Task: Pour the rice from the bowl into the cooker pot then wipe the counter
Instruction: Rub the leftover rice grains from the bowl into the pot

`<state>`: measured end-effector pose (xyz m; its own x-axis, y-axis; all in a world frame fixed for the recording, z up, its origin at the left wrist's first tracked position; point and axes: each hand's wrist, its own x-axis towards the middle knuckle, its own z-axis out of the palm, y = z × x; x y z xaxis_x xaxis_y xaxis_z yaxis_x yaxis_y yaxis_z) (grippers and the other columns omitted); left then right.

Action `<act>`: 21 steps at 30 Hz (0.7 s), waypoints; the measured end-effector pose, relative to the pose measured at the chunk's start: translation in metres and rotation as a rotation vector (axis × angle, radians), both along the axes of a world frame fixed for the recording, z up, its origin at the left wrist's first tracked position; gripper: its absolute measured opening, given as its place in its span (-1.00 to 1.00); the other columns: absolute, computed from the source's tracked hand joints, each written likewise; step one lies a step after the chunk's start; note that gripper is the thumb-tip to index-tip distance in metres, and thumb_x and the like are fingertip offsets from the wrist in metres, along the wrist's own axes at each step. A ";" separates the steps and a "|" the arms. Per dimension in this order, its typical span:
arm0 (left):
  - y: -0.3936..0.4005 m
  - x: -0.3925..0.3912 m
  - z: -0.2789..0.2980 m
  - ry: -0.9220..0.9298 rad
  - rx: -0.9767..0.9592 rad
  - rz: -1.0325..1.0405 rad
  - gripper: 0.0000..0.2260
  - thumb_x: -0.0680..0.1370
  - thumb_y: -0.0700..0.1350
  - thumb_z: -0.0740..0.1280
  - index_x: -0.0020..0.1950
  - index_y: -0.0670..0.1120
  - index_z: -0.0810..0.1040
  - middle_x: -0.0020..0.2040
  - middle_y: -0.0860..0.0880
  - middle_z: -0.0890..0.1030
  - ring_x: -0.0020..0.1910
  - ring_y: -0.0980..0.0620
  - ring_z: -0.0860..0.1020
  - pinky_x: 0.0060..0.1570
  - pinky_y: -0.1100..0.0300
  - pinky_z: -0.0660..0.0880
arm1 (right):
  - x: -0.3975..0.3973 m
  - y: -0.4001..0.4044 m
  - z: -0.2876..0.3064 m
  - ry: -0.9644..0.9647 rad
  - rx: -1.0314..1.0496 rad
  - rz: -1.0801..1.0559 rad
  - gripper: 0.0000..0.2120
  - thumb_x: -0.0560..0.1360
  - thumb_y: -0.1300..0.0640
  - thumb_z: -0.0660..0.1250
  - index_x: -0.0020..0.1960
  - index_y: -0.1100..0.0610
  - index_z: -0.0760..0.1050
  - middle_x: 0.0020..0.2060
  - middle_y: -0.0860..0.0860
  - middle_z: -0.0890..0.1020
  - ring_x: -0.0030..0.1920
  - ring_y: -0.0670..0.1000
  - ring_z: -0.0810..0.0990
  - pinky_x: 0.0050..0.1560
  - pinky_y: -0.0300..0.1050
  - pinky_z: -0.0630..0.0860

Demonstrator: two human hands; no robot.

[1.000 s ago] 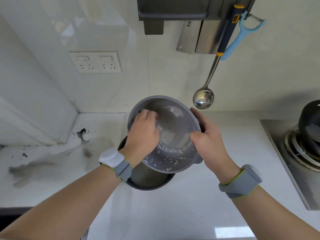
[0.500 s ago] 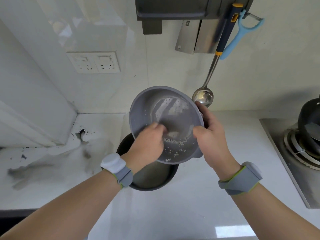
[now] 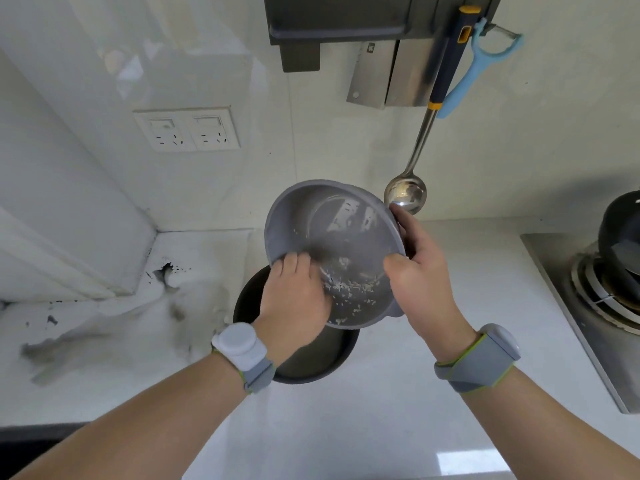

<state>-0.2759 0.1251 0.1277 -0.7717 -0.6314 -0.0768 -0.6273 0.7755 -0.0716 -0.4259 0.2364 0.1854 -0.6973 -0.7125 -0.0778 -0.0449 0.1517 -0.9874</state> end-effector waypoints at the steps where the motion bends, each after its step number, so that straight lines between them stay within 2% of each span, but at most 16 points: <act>1: 0.006 0.002 -0.003 0.006 0.050 -0.021 -0.59 0.60 0.08 0.05 0.27 -0.13 0.45 0.24 -0.13 0.46 0.24 -0.17 0.41 0.32 -0.05 0.36 | 0.000 0.001 0.000 0.009 0.005 0.005 -0.24 0.33 0.26 0.19 0.50 -0.11 0.46 0.24 -0.20 0.68 0.18 -0.19 0.66 0.02 -0.31 0.60; 3: 0.014 0.004 -0.004 0.001 0.117 -0.059 -0.55 0.57 0.09 -0.06 0.20 -0.09 0.51 0.18 -0.11 0.52 0.19 -0.17 0.47 0.27 -0.05 0.39 | -0.002 0.004 -0.002 0.042 0.028 0.028 -0.26 0.34 0.28 0.19 0.46 -0.18 0.47 0.18 -0.28 0.69 0.16 -0.21 0.66 0.03 -0.30 0.61; 5: 0.012 0.004 0.003 0.045 0.042 -0.054 -0.60 0.56 0.09 0.03 0.15 -0.08 0.55 0.13 -0.11 0.57 0.14 -0.17 0.50 0.20 -0.08 0.39 | -0.002 0.007 -0.002 0.057 0.035 0.044 -0.26 0.36 0.31 0.19 0.45 -0.20 0.46 0.19 -0.32 0.68 0.19 -0.24 0.65 0.06 -0.32 0.60; 6: 0.006 0.004 0.008 0.045 -0.044 -0.036 -0.62 0.55 0.08 0.12 0.19 -0.11 0.54 0.17 -0.13 0.56 0.15 -0.19 0.48 0.20 -0.10 0.38 | -0.002 0.009 -0.002 0.055 0.033 0.047 -0.26 0.35 0.30 0.18 0.46 -0.18 0.47 0.21 -0.32 0.67 0.20 -0.26 0.65 0.08 -0.33 0.60; 8: -0.004 0.003 0.018 -0.032 -0.169 0.031 -0.50 0.54 0.08 0.23 0.39 -0.18 0.43 0.36 -0.19 0.46 0.29 -0.23 0.41 0.30 -0.13 0.33 | -0.001 0.011 0.000 0.052 0.024 0.049 -0.26 0.33 0.27 0.17 0.46 -0.17 0.47 0.21 -0.32 0.68 0.21 -0.27 0.64 0.07 -0.35 0.59; 10: -0.008 0.003 0.020 -0.108 -0.205 0.053 -0.40 0.58 0.11 0.20 0.51 -0.22 0.30 0.47 -0.22 0.35 0.39 -0.25 0.32 0.40 -0.16 0.26 | 0.000 0.010 0.001 0.040 -0.002 0.039 -0.29 0.33 0.28 0.17 0.39 -0.23 0.48 0.17 -0.32 0.70 0.17 -0.26 0.66 0.04 -0.35 0.58; 12: 0.002 0.000 0.014 -0.100 -0.105 0.052 -0.46 0.60 0.11 0.12 0.48 -0.20 0.34 0.40 -0.18 0.39 0.34 -0.22 0.35 0.39 -0.13 0.27 | 0.003 0.008 0.000 0.025 -0.016 0.020 -0.26 0.33 0.28 0.17 0.45 -0.17 0.49 0.21 -0.24 0.70 0.18 -0.21 0.67 0.05 -0.32 0.59; 15: 0.020 0.001 0.002 0.034 0.129 0.018 -0.60 0.61 0.07 0.08 0.33 -0.10 0.44 0.27 -0.08 0.49 0.24 -0.14 0.44 0.32 -0.04 0.36 | 0.005 0.008 0.000 0.042 -0.019 0.020 -0.23 0.33 0.29 0.17 0.52 -0.08 0.45 0.26 -0.19 0.68 0.21 -0.20 0.65 0.07 -0.32 0.59; 16: 0.022 0.002 0.003 0.066 0.165 0.006 -0.65 0.60 0.06 0.08 0.26 -0.07 0.48 0.21 -0.06 0.53 0.20 -0.13 0.49 0.29 -0.03 0.38 | 0.004 0.010 -0.001 0.052 -0.015 0.020 -0.24 0.34 0.31 0.17 0.50 -0.09 0.46 0.25 -0.21 0.68 0.21 -0.21 0.65 0.06 -0.34 0.58; 18: 0.015 0.005 0.006 0.124 0.093 -0.013 -0.67 0.57 0.05 0.13 0.20 -0.07 0.52 0.17 -0.07 0.59 0.17 -0.15 0.52 0.26 -0.05 0.39 | 0.003 0.013 -0.001 0.052 -0.011 0.022 -0.26 0.36 0.35 0.16 0.45 -0.16 0.48 0.21 -0.28 0.69 0.20 -0.23 0.65 0.07 -0.34 0.58; 20: 0.006 0.005 0.010 0.084 -0.077 0.001 -0.51 0.54 0.06 0.22 0.39 -0.16 0.46 0.34 -0.16 0.52 0.33 -0.22 0.45 0.39 -0.13 0.31 | 0.001 0.015 -0.002 0.037 -0.006 0.016 -0.27 0.35 0.32 0.17 0.44 -0.19 0.47 0.20 -0.31 0.69 0.21 -0.24 0.65 0.09 -0.32 0.60; 21: 0.002 0.005 0.013 0.027 -0.140 0.033 -0.40 0.56 0.10 0.22 0.51 -0.21 0.35 0.46 -0.22 0.43 0.45 -0.25 0.35 0.48 -0.20 0.21 | 0.000 0.015 -0.001 0.031 -0.009 0.011 -0.26 0.34 0.30 0.17 0.45 -0.17 0.47 0.21 -0.29 0.68 0.21 -0.25 0.65 0.09 -0.32 0.60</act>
<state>-0.2712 0.1270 0.1406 -0.7508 -0.6596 0.0340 -0.6555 0.7379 -0.1603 -0.4256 0.2511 0.1843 -0.6914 -0.7208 -0.0497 -0.0771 0.1421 -0.9868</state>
